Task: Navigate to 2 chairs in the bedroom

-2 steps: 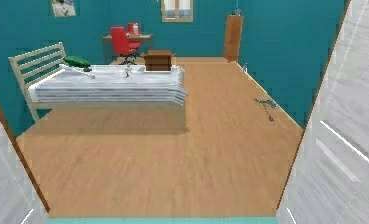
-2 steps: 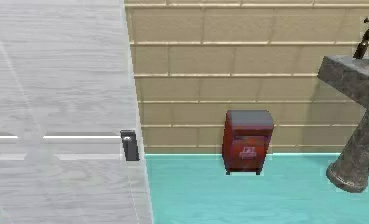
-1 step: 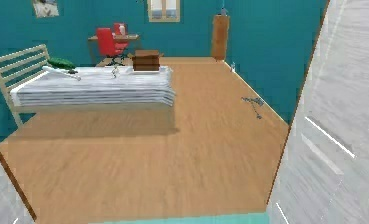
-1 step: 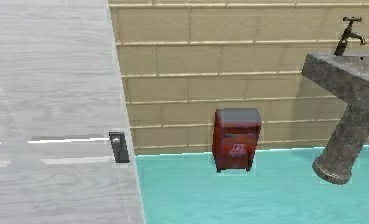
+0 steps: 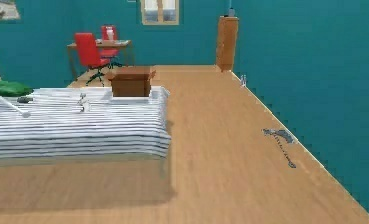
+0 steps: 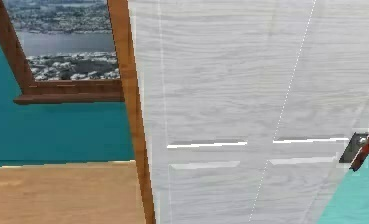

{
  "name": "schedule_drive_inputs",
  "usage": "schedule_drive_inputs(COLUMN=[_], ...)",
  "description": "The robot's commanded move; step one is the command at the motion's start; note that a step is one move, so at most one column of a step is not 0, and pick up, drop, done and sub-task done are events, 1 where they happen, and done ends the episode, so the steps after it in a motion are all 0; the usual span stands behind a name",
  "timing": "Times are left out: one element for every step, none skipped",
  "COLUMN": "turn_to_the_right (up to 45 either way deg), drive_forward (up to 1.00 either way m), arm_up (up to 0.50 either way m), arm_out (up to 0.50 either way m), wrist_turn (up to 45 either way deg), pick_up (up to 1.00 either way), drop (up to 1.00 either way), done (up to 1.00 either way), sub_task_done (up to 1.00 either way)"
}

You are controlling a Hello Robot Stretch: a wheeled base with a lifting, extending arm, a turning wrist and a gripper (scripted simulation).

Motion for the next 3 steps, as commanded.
schedule_drive_inputs(turn_to_the_right=[0.0,30.0,0.0], drive_forward=[0.35,0.00,0.90], arm_up=[0.00,0.00,0.00], arm_out=[0.00,0.00,0.00], wrist_turn=[0.0,0.0,0.0], pick_up=[0.00,0.00,0.00], drop=[0.00,0.00,0.00], done=[0.00,0.00,0.00], sub_task_done=[0.00,0.00,0.00])
